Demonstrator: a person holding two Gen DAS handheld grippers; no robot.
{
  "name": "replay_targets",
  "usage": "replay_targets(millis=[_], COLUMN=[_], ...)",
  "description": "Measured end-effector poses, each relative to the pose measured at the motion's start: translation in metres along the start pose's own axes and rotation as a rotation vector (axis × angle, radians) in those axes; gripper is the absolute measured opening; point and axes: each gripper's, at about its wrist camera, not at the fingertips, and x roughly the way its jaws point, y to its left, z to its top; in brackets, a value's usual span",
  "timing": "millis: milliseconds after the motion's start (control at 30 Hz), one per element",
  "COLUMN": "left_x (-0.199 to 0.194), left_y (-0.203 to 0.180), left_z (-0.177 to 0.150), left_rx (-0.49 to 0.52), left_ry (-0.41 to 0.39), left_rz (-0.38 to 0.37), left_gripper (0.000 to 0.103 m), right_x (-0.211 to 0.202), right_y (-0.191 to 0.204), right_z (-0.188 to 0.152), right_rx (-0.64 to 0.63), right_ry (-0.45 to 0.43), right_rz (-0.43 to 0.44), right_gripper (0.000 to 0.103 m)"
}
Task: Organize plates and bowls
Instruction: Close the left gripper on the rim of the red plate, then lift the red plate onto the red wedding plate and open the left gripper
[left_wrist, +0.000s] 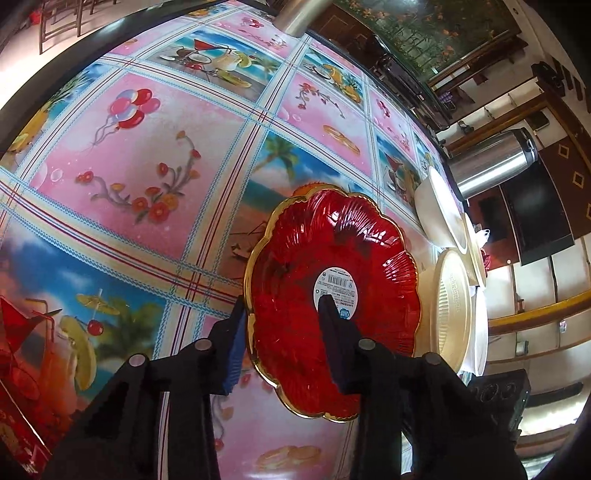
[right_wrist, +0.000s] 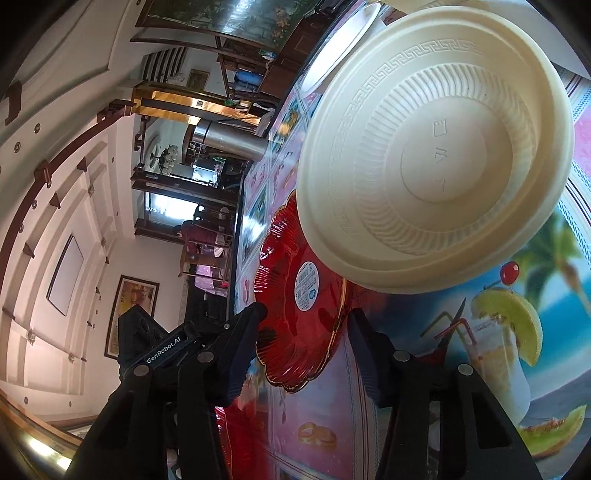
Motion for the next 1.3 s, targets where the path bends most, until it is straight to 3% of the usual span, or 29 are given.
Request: replay_targets(millis=[200, 367, 767, 933, 1067, 1300], left_x=[0.001, 0.0, -0.024, -0.056, -0.087, -0.155], left_y=[0.005, 0.008, 0.003, -0.004, -0.007, 0.021], left_z=[-0.002, -0.005, -0.016, -0.023, -0.035, -0.068], left_rx=[-0.005, -0.009, 0.015, 0.041, 0.064, 0.053], left_ry=[-0.01, -0.007, -0.065, -0.125, -0.196, -0.298], left_rz=[0.04, 0.05, 0.085, 0.087, 0.1, 0.091], left_gripper=[0.013, 0.008, 0.008, 0.008, 0.008, 0.008], right_x=[0.002, 0.004, 0.007, 0.009, -0.001, -0.015], right_y=[-0.011, -0.018, -0.007, 0.001, 0.026, 0.066], right_z=[0.003, 0.002, 0.0, 0.0, -0.006, -0.035], right_rx=[0.038, 0.076, 0.029, -0.009, -0.141, -0.268], right_ry=[0.009, 0.017, 0.01, 0.026, -0.024, -0.042], right_rz=[-0.019, -0.045, -0.068, -0.03, -0.014, 0.075], right_gripper=[0.028, 0.008, 0.01, 0.01, 0.01, 0.01])
